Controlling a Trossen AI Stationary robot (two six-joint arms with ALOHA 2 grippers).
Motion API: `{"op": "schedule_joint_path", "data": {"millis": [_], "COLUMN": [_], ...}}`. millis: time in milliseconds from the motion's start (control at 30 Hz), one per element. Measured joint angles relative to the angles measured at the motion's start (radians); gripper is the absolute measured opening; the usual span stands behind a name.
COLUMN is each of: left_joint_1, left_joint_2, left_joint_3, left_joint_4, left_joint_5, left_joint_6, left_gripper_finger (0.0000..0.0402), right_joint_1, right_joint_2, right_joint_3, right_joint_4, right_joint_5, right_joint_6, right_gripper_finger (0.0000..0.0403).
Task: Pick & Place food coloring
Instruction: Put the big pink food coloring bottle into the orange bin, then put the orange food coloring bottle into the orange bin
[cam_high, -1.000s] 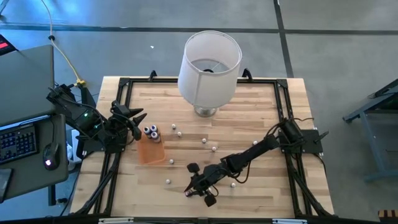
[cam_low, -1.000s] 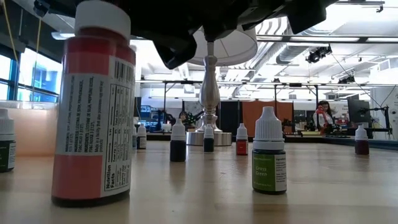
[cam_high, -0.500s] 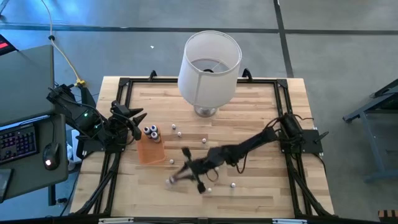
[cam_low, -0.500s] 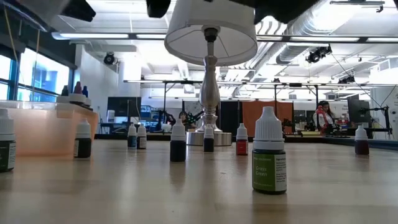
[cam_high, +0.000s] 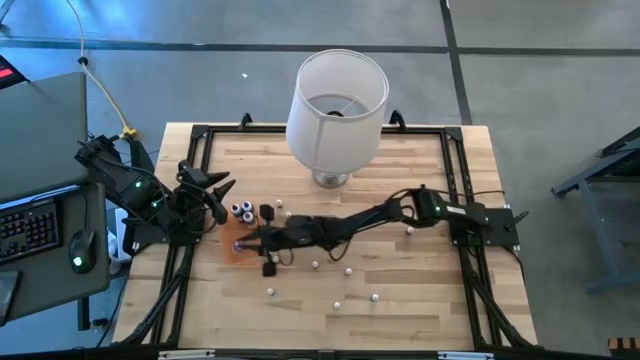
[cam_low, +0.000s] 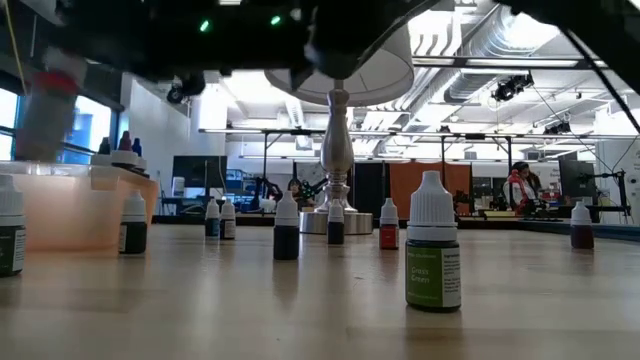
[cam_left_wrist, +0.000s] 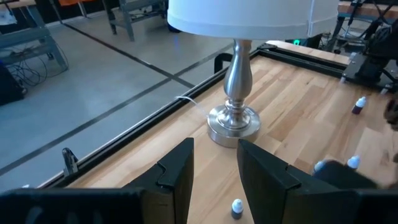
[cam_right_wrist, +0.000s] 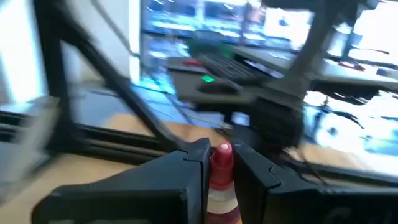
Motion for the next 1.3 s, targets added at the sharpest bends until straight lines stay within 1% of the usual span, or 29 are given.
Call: {"op": "schedule_joint_path", "data": {"millis": [133, 233, 333, 500, 633, 833, 967, 1100, 1200, 1300], "left_joint_1": [0.0, 0.0, 0.0, 0.0, 0.0, 0.0, 0.0, 0.0, 0.0, 0.0], "left_joint_2": [0.0, 0.0, 0.0, 0.0, 0.0, 0.0, 0.0, 0.0, 0.0, 0.0], "left_joint_3": [0.0, 0.0, 0.0, 0.0, 0.0, 0.0, 0.0, 0.0, 0.0, 0.0], "left_joint_4": [0.0, 0.0, 0.0, 0.0, 0.0, 0.0, 0.0, 0.001, 0.001, 0.033], "left_joint_5": [0.006, 0.006, 0.009, 0.011, 0.018, 0.02, 0.024, 0.035, 0.057, 0.118], "left_joint_6": [0.023, 0.025, 0.026, 0.025, 0.025, 0.025, 0.025, 0.025, 0.023, 0.015], "left_gripper_finger": [0.0121, 0.0121, 0.0121, 0.0121, 0.0121, 0.0121, 0.0121, 0.0121, 0.0121, 0.0121], "right_joint_1": [-0.021, -0.042, -0.06, -0.073, -0.077, -0.079, -0.079, -0.069, -0.043, -0.006], "right_joint_2": [0.067, 0.086, 0.098, 0.101, 0.1, 0.1, 0.099, 0.082, 0.031, -0.062], "right_joint_3": [0.095, 0.126, 0.13, 0.129, 0.129, 0.129, 0.129, 0.129, 0.129, 0.129], "right_joint_4": [-0.06, -0.119, -0.165, -0.198, -0.192, -0.191, -0.166, -0.141, -0.203, -0.368], "right_joint_5": [0.133, 0.172, 0.167, 0.168, 0.168, 0.167, 0.166, 0.167, 0.165, 0.162], "right_joint_6": [-0.027, 0.021, 0.071, 0.038, -0.001, -0.008, -0.011, -0.087, -0.133, -0.17], "right_gripper_finger": [0.004, 0.0046, 0.0047, 0.0044, 0.0068, 0.01, 0.0108, 0.0107, 0.0104, 0.0102]}}
